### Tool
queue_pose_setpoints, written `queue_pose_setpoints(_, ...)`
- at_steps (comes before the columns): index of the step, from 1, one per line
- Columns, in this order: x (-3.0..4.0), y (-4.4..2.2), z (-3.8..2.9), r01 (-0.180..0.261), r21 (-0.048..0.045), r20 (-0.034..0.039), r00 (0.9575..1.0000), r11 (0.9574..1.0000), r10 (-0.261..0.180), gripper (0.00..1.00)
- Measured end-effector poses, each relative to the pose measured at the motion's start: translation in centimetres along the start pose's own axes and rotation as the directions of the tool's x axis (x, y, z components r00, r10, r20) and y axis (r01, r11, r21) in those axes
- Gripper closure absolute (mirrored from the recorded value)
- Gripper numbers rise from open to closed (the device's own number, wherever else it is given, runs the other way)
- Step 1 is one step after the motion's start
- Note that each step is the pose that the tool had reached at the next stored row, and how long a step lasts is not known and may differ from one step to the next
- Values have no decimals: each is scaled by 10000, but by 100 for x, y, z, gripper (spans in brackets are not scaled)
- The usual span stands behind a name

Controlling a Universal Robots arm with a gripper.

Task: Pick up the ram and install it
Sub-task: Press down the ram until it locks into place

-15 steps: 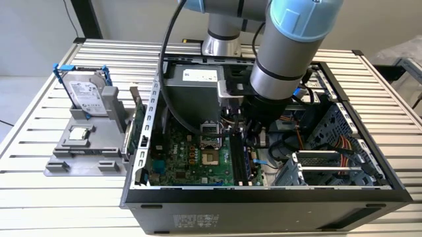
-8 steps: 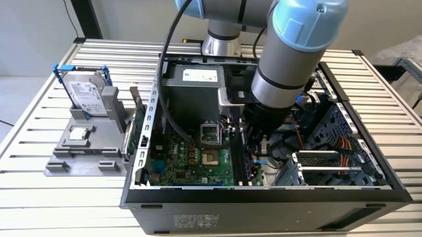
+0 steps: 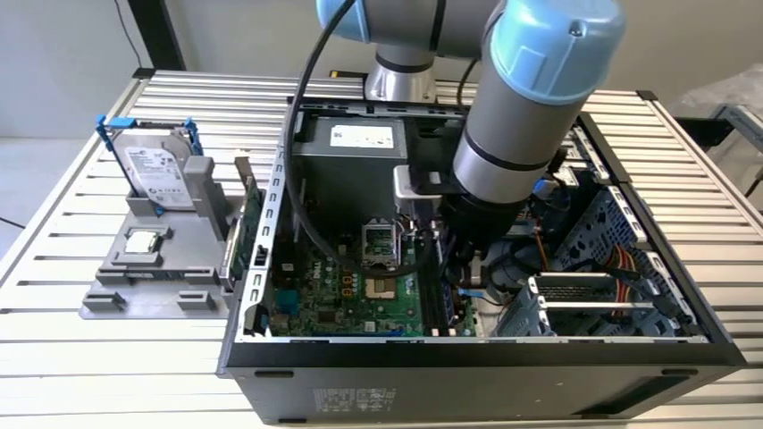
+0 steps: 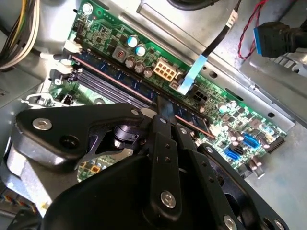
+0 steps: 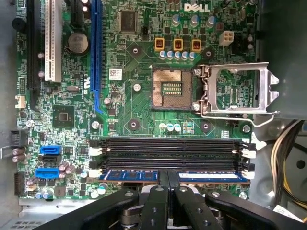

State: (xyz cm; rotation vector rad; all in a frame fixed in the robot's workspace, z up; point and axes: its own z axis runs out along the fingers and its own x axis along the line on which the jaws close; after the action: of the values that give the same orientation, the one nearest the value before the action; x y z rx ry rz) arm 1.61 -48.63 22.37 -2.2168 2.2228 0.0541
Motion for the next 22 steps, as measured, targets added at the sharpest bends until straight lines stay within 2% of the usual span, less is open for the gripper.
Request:
queue_pose_setpoints(4, 3, -1, 70, -29, 1, -4, 10000, 10000, 29, 100)
queue_pose_setpoints(6, -2, -2, 52, -34, -1, -19, 10000, 10000, 34, 100)
queue_pose_setpoints(8, -8, -1, 1, -34, 12, 50, 10000, 10000, 34, 100)
queue_pose_setpoints(10, -4, 2, -100, -34, 2, 14, 10000, 10000, 34, 100)
queue_pose_setpoints(14, -8, 6, -268, -34, 2, 12, 10000, 10000, 34, 100)
queue_pose_setpoints(19, -10, 8, -352, -34, 3, 13, 10000, 10000, 34, 100)
queue_pose_setpoints(22, -11, 8, -356, -34, 3, 16, 10000, 10000, 34, 100)
